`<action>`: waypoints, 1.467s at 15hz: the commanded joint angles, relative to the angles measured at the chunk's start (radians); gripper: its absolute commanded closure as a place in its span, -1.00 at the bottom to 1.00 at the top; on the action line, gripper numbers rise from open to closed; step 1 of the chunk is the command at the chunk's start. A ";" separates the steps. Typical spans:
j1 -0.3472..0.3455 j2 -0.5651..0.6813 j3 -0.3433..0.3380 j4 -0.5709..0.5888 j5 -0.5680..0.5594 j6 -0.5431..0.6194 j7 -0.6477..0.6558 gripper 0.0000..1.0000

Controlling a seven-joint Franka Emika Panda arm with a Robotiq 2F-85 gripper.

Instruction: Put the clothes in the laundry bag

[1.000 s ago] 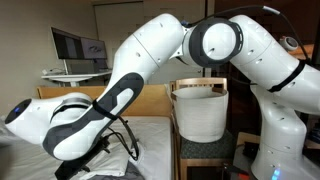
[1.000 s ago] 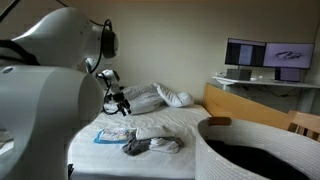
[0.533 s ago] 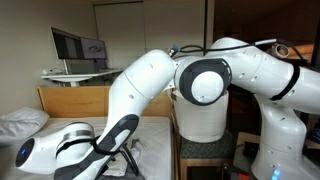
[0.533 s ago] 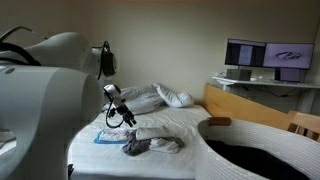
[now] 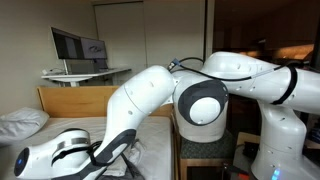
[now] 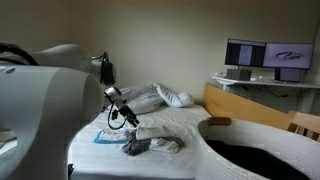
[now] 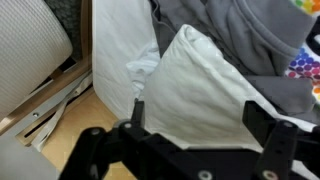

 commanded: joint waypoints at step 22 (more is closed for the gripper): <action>-0.057 0.218 -0.085 0.224 -0.028 -0.323 0.022 -1.00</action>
